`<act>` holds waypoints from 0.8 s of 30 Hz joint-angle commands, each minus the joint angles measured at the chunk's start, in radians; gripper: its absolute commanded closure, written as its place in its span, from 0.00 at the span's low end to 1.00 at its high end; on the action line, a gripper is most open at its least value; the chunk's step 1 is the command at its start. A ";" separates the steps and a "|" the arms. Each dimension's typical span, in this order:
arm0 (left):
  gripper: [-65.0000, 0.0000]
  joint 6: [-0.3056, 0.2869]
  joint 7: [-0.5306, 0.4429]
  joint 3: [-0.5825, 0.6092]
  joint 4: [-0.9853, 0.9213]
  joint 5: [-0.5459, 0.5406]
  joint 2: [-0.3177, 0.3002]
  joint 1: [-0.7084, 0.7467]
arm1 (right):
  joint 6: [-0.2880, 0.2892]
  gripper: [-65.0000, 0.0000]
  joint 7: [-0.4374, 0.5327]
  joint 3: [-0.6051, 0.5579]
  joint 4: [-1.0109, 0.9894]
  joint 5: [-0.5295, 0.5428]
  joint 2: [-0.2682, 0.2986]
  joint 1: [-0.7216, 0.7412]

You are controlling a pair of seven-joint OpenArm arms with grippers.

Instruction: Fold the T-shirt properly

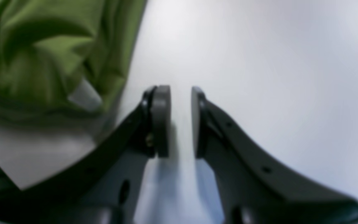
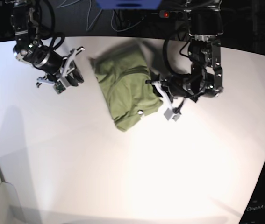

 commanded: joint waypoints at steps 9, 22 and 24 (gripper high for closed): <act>0.96 0.000 -0.086 0.008 -0.136 -0.009 0.030 -0.127 | 0.001 0.85 0.041 -0.035 0.008 0.020 -0.070 -0.031; 0.96 -0.005 -0.077 -0.060 -0.142 -0.009 -0.012 -0.167 | -0.001 0.85 0.041 -0.032 0.004 0.018 -0.039 -0.031; 0.96 -0.006 -0.076 -0.077 -0.142 -0.009 -0.041 -0.169 | -0.001 0.85 0.041 0.008 0.004 0.018 -0.027 -0.031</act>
